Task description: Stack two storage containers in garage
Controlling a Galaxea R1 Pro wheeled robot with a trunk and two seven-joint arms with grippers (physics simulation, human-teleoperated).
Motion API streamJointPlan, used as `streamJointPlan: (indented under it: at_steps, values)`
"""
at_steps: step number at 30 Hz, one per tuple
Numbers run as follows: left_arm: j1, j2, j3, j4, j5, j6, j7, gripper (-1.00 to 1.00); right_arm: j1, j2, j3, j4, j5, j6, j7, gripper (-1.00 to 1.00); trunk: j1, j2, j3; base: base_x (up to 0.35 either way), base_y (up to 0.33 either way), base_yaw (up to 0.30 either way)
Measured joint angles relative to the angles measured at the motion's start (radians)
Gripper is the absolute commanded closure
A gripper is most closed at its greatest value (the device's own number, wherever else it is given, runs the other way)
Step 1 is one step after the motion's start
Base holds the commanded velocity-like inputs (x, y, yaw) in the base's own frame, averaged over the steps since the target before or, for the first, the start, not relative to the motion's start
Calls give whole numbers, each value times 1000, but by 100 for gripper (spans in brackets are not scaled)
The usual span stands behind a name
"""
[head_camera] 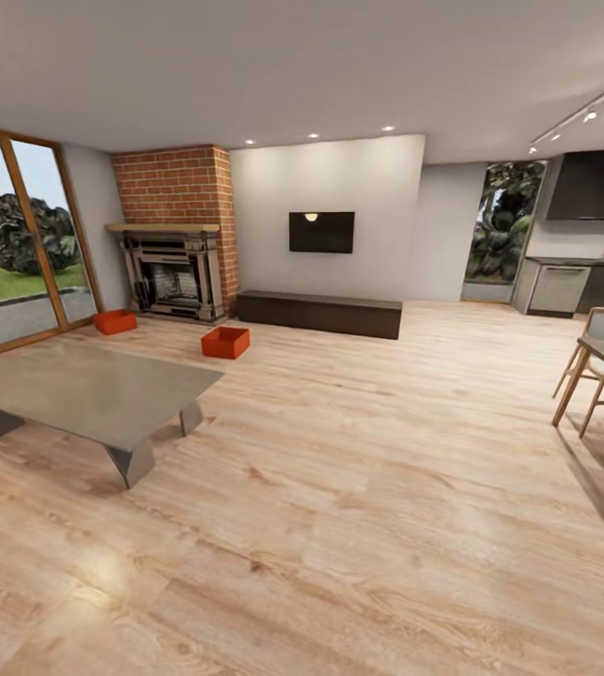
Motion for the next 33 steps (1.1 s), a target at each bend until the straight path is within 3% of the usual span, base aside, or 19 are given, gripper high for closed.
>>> streamJointPlan:
  at_steps: [33]
  values:
    - [0,0,0,0,0,-5,0,-100,0,0,-1,0,-1,-4,0,-100,0,0,0,323,0,0]
